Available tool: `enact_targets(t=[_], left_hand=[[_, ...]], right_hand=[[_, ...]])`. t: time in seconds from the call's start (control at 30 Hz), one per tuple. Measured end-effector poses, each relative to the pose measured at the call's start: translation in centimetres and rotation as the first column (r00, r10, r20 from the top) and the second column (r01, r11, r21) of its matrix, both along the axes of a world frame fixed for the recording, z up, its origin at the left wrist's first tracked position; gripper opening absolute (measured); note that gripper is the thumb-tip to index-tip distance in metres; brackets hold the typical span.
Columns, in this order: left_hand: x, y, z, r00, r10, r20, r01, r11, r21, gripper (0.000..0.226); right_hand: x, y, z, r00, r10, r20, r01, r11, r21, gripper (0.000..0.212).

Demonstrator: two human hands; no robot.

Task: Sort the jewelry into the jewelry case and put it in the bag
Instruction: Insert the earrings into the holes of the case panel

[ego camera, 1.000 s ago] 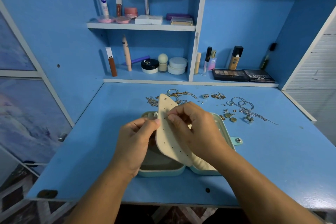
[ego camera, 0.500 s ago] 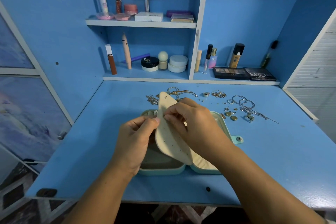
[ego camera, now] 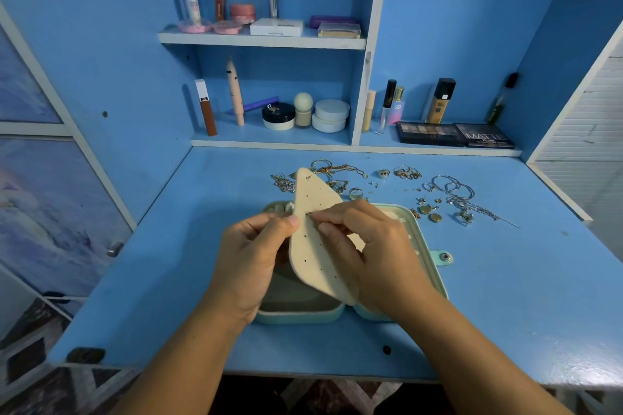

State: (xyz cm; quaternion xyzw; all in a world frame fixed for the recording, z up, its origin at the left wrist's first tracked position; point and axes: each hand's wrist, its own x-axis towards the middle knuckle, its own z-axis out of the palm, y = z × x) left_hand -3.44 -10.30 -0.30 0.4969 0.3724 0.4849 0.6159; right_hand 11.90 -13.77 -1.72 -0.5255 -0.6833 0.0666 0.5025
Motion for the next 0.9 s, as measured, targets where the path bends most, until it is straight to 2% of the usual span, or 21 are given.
enact_targets(t=[0.4,0.57,0.73,0.83,0.9], left_hand=[[-0.11,0.0,-0.2,1.0,0.014,-0.003,-0.014,1.0,-0.008,0.032],[-0.05,-0.03,-0.19,0.999,0.035,0.007,-0.035,0.999,-0.028,0.014],[-0.02,-0.18,-0.16,0.999,0.045,0.028,-0.045,0.999,-0.011,0.029],[-0.07,-0.14,-0.22,0.999,0.04,0.036,-0.04,0.999,-0.008,0.028],[-0.06,-0.1,-0.3,0.999,0.038,0.036,-0.037,0.999,-0.014,0.02]], right_hand=[[0.23,0.19,0.01,0.997,0.011,0.072,-0.015,0.998,0.065,0.026],[0.14,0.05,-0.22,0.998,-0.014,0.059,0.008,0.994,0.113,0.022],[0.08,-0.06,-0.31,0.998,-0.001,0.068,-0.008,0.992,0.129,0.022],[0.02,0.02,-0.31,0.998,-0.004,0.068,-0.005,0.99,0.139,0.022],[0.09,0.03,-0.38,0.997,-0.005,0.073,-0.005,0.99,0.142,0.021]])
